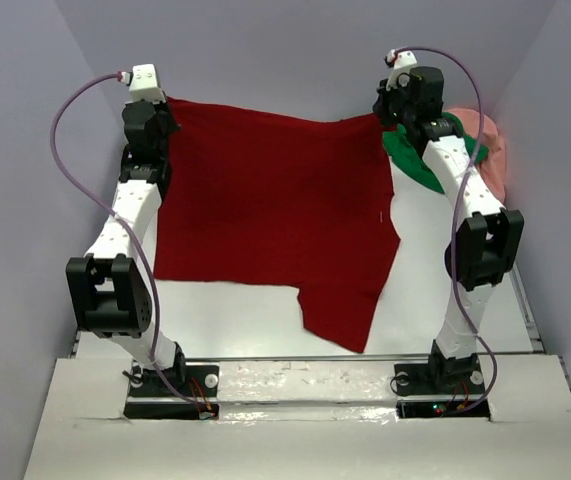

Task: Fold and stack the t-shirts
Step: Fold the tshirt

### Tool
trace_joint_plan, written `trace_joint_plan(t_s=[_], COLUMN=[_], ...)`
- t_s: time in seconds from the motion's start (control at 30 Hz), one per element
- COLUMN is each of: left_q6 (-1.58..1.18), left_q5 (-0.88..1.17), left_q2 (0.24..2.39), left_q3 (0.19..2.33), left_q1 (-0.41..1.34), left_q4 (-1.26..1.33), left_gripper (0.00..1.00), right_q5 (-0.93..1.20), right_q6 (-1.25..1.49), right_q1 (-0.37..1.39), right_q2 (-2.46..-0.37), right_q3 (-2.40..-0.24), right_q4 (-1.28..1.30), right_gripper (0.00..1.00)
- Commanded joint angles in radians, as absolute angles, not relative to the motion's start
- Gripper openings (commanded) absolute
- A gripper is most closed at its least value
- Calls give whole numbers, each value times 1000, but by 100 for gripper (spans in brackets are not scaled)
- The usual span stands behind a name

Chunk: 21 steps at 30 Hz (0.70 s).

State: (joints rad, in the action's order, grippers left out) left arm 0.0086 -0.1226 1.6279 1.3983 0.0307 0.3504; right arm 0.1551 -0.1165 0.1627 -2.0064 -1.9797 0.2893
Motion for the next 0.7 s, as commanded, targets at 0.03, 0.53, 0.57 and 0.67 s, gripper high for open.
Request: trace_joint_plan(t_s=[0.03, 0.53, 0.57, 0.67], left_q6=[31, -67, -75, -66], left_q5=[-172, -74, -45, -15], left_q2=[1580, 1280, 1211, 1029], left_q3=[1326, 1108, 1088, 997], left_q1=[23, 25, 25, 25], left_q4=[420, 226, 153, 45], left_gripper=[0, 0, 0, 0], right_q5=[94, 127, 141, 146], right_q6=[-150, -22, -6, -8], right_q1=[152, 152, 152, 152], right_q2=[-1944, -1582, -1495, -1281], right_q3=[-1991, -1697, -1619, -1498], right_q4=[252, 392, 446, 537], right_gripper=[0, 0, 0, 0])
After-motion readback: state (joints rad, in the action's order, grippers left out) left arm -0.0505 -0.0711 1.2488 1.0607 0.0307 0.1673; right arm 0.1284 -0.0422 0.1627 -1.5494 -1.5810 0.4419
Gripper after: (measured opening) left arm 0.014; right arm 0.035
